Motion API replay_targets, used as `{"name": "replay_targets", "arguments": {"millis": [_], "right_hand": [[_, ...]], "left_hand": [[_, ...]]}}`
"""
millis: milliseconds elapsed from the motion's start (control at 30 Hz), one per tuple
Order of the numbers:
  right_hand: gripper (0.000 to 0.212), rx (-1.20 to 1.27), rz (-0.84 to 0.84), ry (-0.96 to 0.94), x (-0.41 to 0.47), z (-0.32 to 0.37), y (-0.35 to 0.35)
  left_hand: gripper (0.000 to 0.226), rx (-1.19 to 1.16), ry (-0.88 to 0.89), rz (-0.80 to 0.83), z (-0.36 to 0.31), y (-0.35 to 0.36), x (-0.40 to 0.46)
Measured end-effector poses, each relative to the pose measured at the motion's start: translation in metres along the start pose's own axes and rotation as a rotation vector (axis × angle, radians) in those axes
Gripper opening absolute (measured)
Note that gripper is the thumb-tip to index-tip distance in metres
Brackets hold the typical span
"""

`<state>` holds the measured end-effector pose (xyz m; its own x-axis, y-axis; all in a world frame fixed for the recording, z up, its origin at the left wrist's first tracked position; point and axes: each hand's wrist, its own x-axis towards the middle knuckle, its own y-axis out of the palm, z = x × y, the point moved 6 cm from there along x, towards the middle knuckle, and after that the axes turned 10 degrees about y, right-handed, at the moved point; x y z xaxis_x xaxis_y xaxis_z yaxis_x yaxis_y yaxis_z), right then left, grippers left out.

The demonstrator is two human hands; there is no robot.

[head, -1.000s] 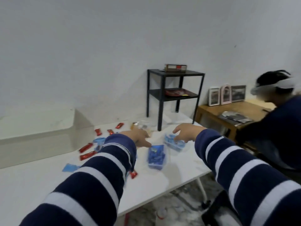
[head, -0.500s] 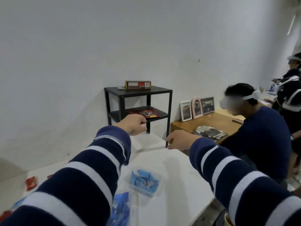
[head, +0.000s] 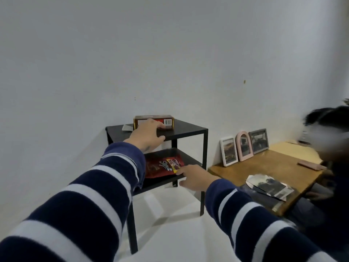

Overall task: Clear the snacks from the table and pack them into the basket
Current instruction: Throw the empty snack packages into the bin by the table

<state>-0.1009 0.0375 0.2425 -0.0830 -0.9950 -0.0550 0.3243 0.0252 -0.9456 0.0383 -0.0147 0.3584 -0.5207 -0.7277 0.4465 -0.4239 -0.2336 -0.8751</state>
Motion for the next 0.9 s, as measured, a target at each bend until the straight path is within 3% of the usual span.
{"name": "replay_targets", "arguments": {"millis": [200, 400, 533, 733, 900], "right_hand": [[0.06, -0.042, -0.016, -0.226, 0.086, 0.003, 0.009], [0.075, -0.138, 0.058, -0.388, 0.144, 0.0, 0.04], [0.064, -0.263, 0.07, -0.433, 0.151, -0.01, 0.06], [0.05, -0.372, -0.107, -0.519, 0.133, -0.017, 0.049], [0.046, -0.394, -0.144, -0.531, 0.101, -0.019, 0.035]], "left_hand": [[0.051, 0.181, -0.074, -0.057, 0.022, 0.013, 0.064], [0.053, 0.306, -0.172, 0.014, 0.044, 0.046, 0.11], [0.068, 0.392, -0.184, -0.002, 0.044, 0.052, 0.109], [0.098, 0.474, -0.125, 0.006, 0.023, 0.047, 0.084], [0.085, 0.672, -0.05, -0.09, 0.001, 0.04, 0.054]]}}
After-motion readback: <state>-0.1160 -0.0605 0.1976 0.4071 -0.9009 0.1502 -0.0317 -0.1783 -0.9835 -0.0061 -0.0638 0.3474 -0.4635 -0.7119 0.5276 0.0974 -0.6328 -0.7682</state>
